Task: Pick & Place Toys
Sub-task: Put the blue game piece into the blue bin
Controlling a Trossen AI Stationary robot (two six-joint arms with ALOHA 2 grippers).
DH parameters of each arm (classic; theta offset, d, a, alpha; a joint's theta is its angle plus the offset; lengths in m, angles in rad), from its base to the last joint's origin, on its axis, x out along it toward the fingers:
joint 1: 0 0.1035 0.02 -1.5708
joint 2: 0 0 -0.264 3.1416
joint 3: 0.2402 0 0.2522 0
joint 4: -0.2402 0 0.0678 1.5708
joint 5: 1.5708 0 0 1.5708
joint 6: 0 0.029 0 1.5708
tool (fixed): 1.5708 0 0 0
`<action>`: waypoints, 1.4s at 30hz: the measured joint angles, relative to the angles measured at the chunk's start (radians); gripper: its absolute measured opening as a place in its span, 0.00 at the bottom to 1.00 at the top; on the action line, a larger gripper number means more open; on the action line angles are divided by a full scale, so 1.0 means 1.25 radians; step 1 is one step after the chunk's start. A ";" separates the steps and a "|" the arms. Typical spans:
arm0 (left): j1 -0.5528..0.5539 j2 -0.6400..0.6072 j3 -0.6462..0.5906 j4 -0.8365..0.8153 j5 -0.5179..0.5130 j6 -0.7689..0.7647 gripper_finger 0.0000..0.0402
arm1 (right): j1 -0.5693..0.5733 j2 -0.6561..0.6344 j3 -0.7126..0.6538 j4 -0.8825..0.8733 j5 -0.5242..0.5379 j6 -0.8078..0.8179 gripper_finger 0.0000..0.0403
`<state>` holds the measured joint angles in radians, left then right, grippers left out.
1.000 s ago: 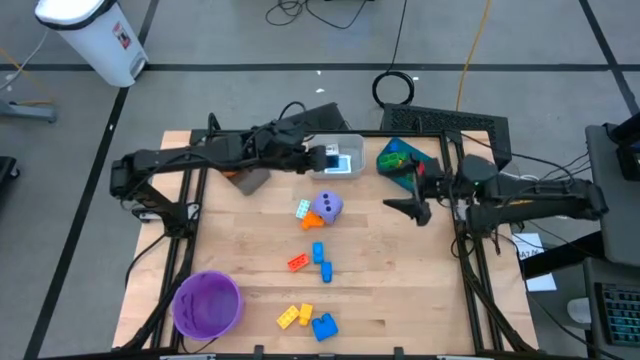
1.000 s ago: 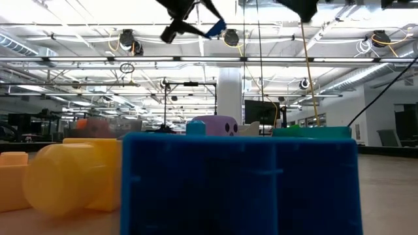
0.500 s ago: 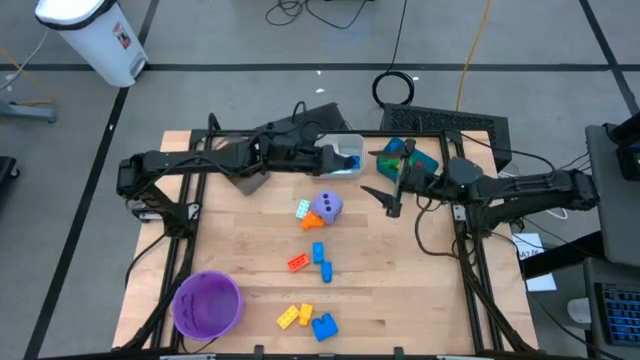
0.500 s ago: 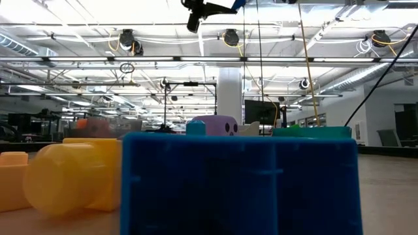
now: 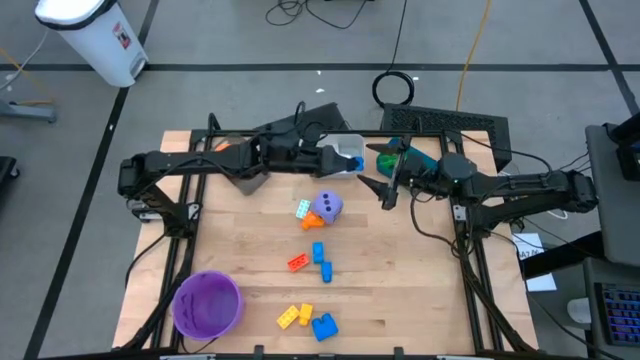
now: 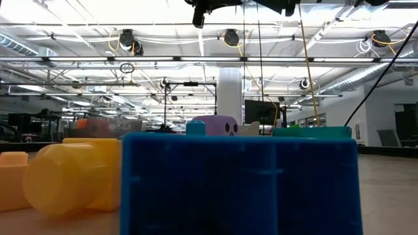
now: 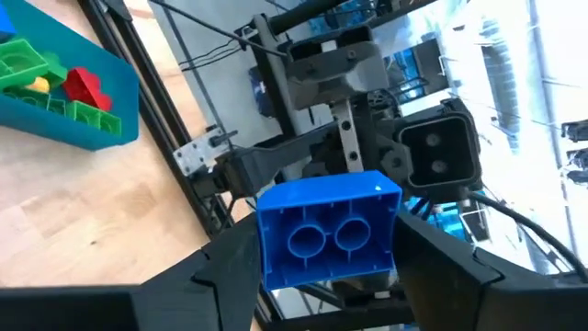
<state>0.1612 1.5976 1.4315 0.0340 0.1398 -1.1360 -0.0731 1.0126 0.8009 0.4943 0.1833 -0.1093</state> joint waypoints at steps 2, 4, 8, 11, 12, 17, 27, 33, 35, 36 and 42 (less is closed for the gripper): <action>0.000 0.000 0.000 0.002 0.000 -0.002 0.56 | 0.000 -0.001 0.000 -0.011 -0.001 -0.010 0.94; -0.001 0.000 0.000 0.007 0.001 -0.002 0.56 | 0.001 0.000 0.000 -0.031 -0.004 -0.026 0.94; -0.001 0.000 0.000 0.028 0.011 -0.007 0.56 | 0.000 0.000 0.000 -0.034 -0.061 -0.029 0.94; 0.000 0.000 0.000 0.022 0.015 -0.009 0.56 | 0.001 0.001 0.000 -0.023 -0.087 -0.030 0.94; 0.000 0.000 0.000 0.023 0.015 -0.009 0.56 | 0.001 0.006 0.000 -0.015 -0.087 -0.029 0.94; -0.004 0.000 0.000 0.024 0.014 -0.013 0.56 | 0.001 0.031 -0.001 0.043 -0.091 -0.016 0.94; -0.021 0.000 0.000 0.024 0.014 -0.012 0.56 | 0.000 0.064 -0.001 0.071 -0.129 0.037 0.86; -0.026 0.000 0.000 0.024 0.014 -0.011 0.56 | 0.000 0.064 -0.001 0.075 -0.130 0.039 0.67; -0.026 0.000 0.000 0.024 0.014 -0.011 0.56 | 0.000 0.064 -0.001 0.074 -0.130 0.050 0.59; -0.026 0.000 0.000 0.024 0.015 -0.011 0.56 | 0.000 0.064 -0.001 0.075 -0.129 0.057 0.55; -0.027 0.000 0.000 0.024 0.016 -0.008 0.56 | 0.000 0.061 -0.001 0.073 -0.128 0.035 0.36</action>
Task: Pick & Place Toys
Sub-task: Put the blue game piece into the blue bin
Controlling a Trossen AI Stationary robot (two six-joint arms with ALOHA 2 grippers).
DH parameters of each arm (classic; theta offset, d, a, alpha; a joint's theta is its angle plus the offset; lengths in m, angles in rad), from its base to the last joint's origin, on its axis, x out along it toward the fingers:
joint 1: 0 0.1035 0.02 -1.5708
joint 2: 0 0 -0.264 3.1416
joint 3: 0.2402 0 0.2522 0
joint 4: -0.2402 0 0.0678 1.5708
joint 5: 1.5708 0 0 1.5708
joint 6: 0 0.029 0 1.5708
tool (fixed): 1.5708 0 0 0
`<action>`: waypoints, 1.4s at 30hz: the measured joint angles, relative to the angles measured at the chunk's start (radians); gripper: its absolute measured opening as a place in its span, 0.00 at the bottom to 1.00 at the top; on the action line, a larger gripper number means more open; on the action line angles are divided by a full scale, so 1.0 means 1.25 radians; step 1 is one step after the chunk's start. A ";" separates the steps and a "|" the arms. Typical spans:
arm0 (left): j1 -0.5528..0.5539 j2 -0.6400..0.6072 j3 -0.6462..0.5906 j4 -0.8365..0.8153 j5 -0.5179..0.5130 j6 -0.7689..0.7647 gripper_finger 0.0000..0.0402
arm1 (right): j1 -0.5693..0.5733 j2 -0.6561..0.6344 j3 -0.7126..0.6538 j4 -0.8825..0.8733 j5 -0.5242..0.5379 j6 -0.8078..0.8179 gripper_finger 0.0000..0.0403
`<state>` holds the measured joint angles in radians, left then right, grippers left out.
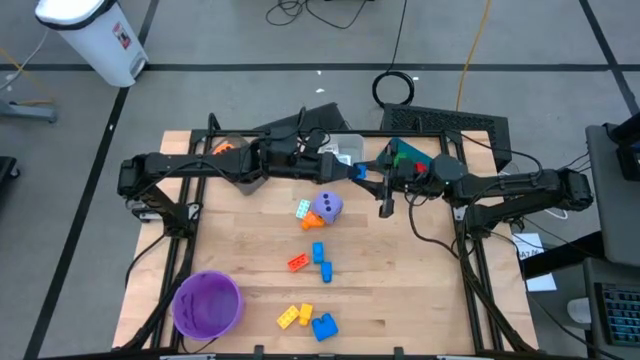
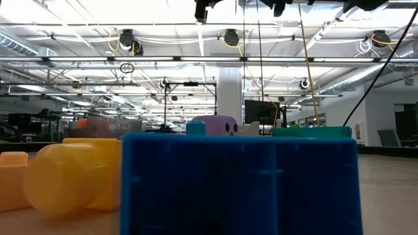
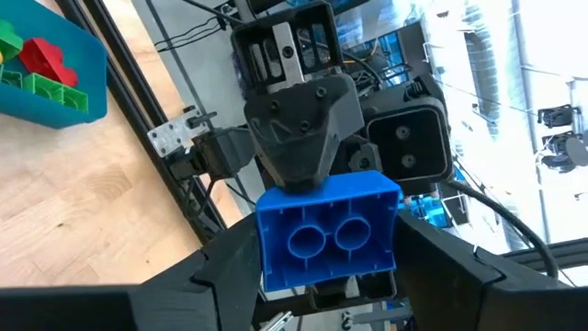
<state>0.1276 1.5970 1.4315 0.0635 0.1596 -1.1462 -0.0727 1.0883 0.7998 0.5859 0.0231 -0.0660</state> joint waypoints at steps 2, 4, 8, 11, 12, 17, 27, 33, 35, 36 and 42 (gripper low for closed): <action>-0.001 0.000 0.000 0.001 0.000 0.004 0.58 | 0.000 -0.001 0.000 -0.001 -0.002 -0.009 0.36; -0.001 0.000 0.000 0.001 0.001 0.017 0.61 | 0.000 -0.001 0.000 0.000 -0.004 -0.004 0.36; -0.001 0.000 0.000 0.013 0.001 0.048 0.69 | 0.000 -0.001 0.000 0.002 -0.004 0.007 0.35; 0.004 0.000 0.000 0.032 0.001 0.066 0.75 | 0.000 -0.008 0.000 -0.001 -0.001 0.007 0.35; 0.007 0.000 0.000 0.040 0.004 0.071 0.77 | -0.003 -0.014 0.000 -0.005 0.000 0.004 0.35; 0.038 0.000 0.000 0.056 0.020 0.088 0.81 | -0.034 -0.081 0.000 -0.069 0.007 0.002 0.35; 0.070 0.000 0.000 0.055 0.019 0.101 0.82 | -0.189 -0.217 0.000 -0.676 0.183 0.099 0.35; 0.070 0.000 0.000 0.055 0.012 0.105 0.82 | -0.331 -0.208 -0.033 -0.843 0.190 0.149 0.35; 0.068 0.000 0.000 0.055 0.009 0.105 0.82 | -0.371 -0.202 -0.064 -0.854 0.188 0.173 0.35; 0.066 0.000 0.000 0.055 0.007 0.105 0.82 | -0.389 -0.199 -0.079 -0.857 0.186 0.185 0.35; 0.051 0.000 0.000 0.054 0.007 0.110 0.82 | -0.477 -0.173 -0.160 -0.848 0.106 0.211 0.35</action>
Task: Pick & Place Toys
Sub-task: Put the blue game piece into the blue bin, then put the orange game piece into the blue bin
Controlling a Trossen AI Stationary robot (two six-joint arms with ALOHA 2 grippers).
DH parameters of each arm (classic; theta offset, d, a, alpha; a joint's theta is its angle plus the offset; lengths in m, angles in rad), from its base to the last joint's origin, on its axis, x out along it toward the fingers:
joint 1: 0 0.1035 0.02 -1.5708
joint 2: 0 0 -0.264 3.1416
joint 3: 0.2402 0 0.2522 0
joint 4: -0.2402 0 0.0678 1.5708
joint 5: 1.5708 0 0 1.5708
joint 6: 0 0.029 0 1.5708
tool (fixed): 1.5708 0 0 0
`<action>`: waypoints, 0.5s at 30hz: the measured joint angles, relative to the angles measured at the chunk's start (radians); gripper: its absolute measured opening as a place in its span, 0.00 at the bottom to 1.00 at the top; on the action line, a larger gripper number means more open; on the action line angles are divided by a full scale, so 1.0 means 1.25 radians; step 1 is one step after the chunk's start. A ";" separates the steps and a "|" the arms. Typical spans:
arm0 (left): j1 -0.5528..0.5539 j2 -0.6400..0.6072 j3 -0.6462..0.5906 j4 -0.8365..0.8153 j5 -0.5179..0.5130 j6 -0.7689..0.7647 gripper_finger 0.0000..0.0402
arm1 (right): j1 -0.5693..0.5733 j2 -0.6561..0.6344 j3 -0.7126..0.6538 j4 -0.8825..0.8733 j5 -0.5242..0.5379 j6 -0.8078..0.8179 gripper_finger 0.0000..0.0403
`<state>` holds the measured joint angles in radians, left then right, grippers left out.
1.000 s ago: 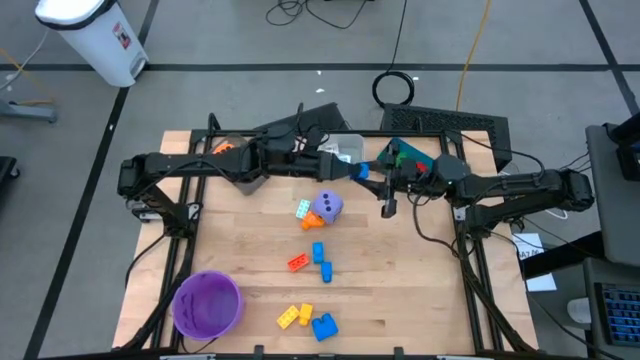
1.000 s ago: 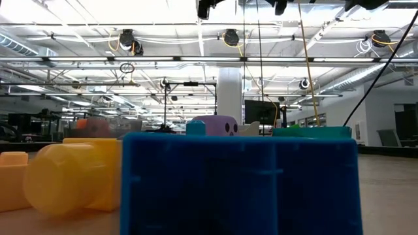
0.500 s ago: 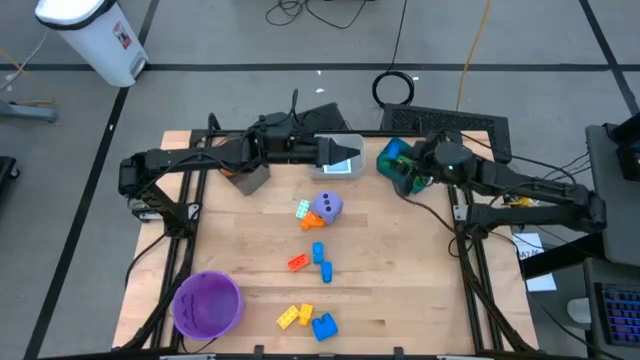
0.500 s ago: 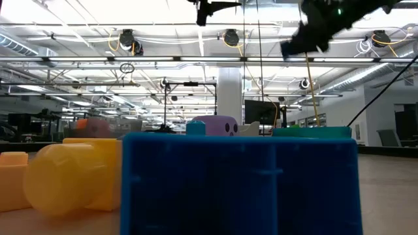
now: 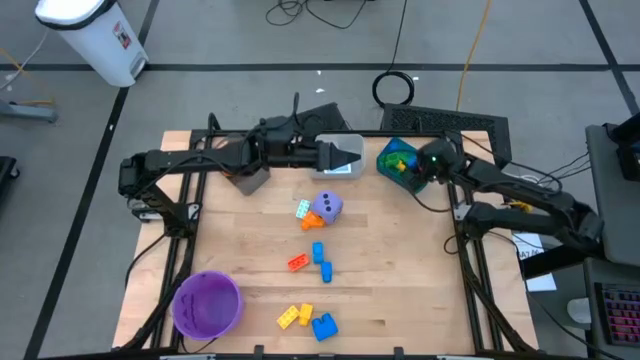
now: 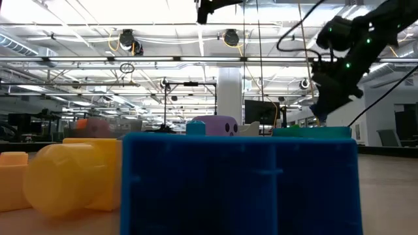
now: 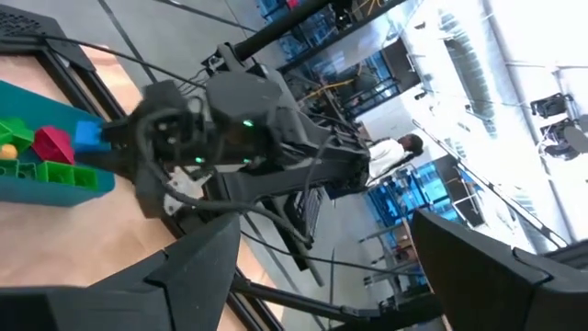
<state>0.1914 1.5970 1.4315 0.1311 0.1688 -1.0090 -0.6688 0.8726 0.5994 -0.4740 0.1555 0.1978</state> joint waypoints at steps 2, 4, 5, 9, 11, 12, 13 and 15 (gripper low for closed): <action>-0.005 0.000 0.000 -0.001 0.000 0.006 0.82 | -0.018 0.003 -0.019 0.005 -0.006 0.000 0.36; -0.009 0.000 0.000 -0.001 0.000 0.007 0.82 | -0.030 0.003 -0.032 0.007 -0.022 0.000 0.40; -0.010 0.000 0.000 -0.001 0.000 0.008 0.82 | -0.033 0.003 -0.035 0.011 -0.024 0.000 0.42; -0.010 0.000 0.000 -0.002 0.000 0.009 0.82 | -0.036 0.003 -0.036 0.018 -0.024 -0.004 0.52; -0.010 0.000 0.000 -0.004 0.000 0.011 0.82 | -0.036 0.000 -0.036 0.031 -0.048 -0.004 0.57; -0.010 0.000 0.000 -0.006 0.000 0.014 0.82 | -0.036 -0.001 -0.036 0.040 -0.065 -0.004 0.59; -0.010 0.000 0.000 -0.006 0.000 0.018 0.82 | -0.036 -0.003 -0.036 0.047 -0.080 -0.003 0.61; -0.010 0.000 0.000 -0.006 0.001 0.027 0.82 | -0.036 -0.006 -0.036 0.057 -0.101 0.000 0.66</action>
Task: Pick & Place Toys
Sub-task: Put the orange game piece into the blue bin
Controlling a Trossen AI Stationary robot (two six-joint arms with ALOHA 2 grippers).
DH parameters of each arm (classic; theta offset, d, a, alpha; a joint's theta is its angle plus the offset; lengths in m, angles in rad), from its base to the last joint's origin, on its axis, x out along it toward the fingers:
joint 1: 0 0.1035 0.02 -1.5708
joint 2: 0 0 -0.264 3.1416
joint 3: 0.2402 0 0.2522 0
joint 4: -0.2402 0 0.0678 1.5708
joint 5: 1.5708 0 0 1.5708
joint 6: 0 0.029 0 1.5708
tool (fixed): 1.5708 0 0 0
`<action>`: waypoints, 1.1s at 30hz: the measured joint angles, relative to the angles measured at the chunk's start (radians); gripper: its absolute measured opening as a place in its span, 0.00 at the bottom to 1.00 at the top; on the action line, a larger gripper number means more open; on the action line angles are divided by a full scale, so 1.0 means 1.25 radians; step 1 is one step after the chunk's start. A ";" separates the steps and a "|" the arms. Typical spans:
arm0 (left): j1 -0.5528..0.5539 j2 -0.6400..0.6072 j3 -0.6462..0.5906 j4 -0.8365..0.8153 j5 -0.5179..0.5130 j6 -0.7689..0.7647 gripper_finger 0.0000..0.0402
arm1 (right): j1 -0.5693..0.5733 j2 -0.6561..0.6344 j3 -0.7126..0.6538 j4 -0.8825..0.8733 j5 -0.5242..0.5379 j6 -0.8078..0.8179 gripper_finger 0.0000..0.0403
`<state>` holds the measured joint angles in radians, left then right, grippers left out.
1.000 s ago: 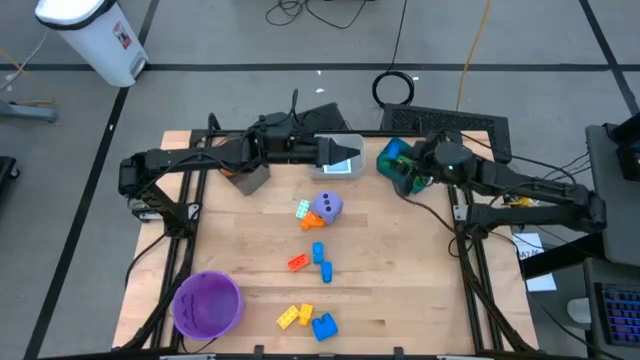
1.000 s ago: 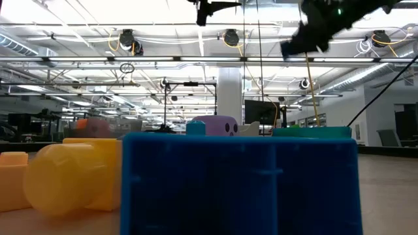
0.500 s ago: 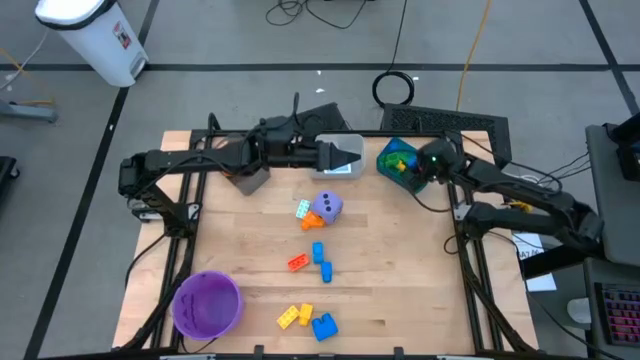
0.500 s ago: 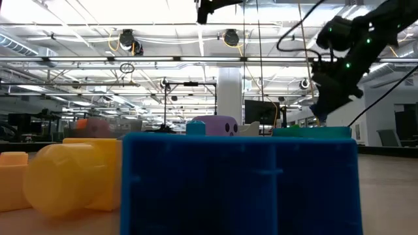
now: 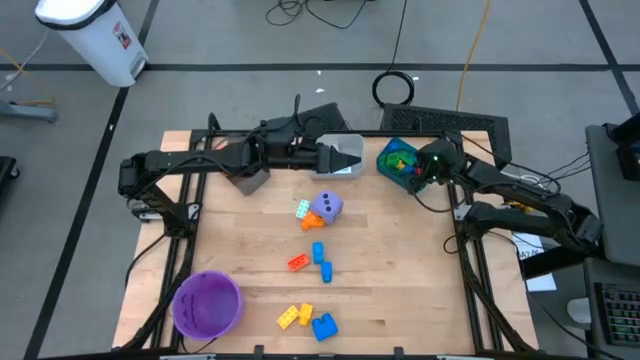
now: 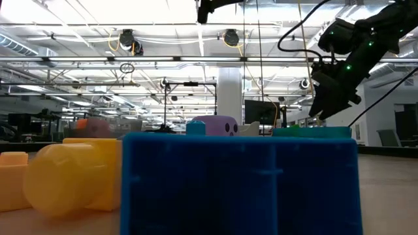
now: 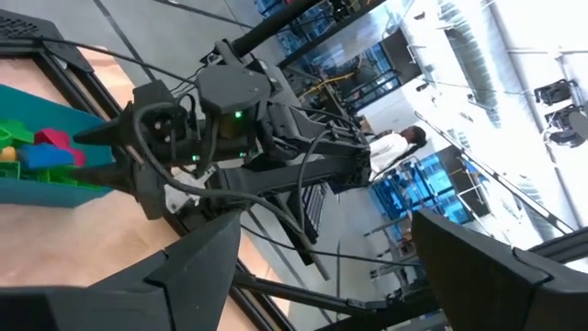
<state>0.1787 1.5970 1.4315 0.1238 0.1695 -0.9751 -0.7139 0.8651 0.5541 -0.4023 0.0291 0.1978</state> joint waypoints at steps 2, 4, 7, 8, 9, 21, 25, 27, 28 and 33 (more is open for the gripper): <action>0.000 0.000 0.000 0.000 0.005 0.011 0.82 | 0.000 -0.001 0.000 0.021 -0.005 -0.001 0.69; 0.000 0.000 0.000 0.000 0.006 0.019 0.82 | 0.000 -0.001 0.000 0.037 -0.005 -0.007 0.72; 0.000 0.000 0.000 0.000 0.008 0.030 0.82 | 0.000 -0.001 0.000 0.049 -0.005 -0.009 0.75; 0.000 0.000 0.000 0.000 0.008 0.034 0.82 | 0.000 -0.001 0.000 0.055 -0.005 -0.009 0.75; 0.000 0.000 0.000 0.000 0.008 0.040 0.82 | 0.000 -0.001 0.000 0.060 -0.005 -0.008 0.75; 0.000 0.000 0.000 0.000 0.010 0.080 0.82 | 0.000 -0.001 0.000 0.080 -0.005 -0.001 0.75; 0.000 0.000 0.000 0.000 0.030 0.083 0.82 | 0.000 -0.001 0.000 0.080 -0.005 -0.001 0.75; 0.000 0.000 0.000 0.000 0.032 0.086 0.82 | 0.000 -0.001 0.000 0.079 -0.005 -0.001 0.75; 0.000 0.000 0.000 0.000 0.032 0.086 0.82 | 0.000 -0.001 0.000 0.079 -0.005 -0.001 0.75; 0.000 0.000 0.000 0.000 0.032 0.087 0.82 | 0.000 -0.001 0.000 0.079 -0.005 -0.001 0.75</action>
<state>0.1787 1.5970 1.4315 0.1238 0.2096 -0.8661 -0.7139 0.8639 0.5537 -0.3031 0.0235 0.1970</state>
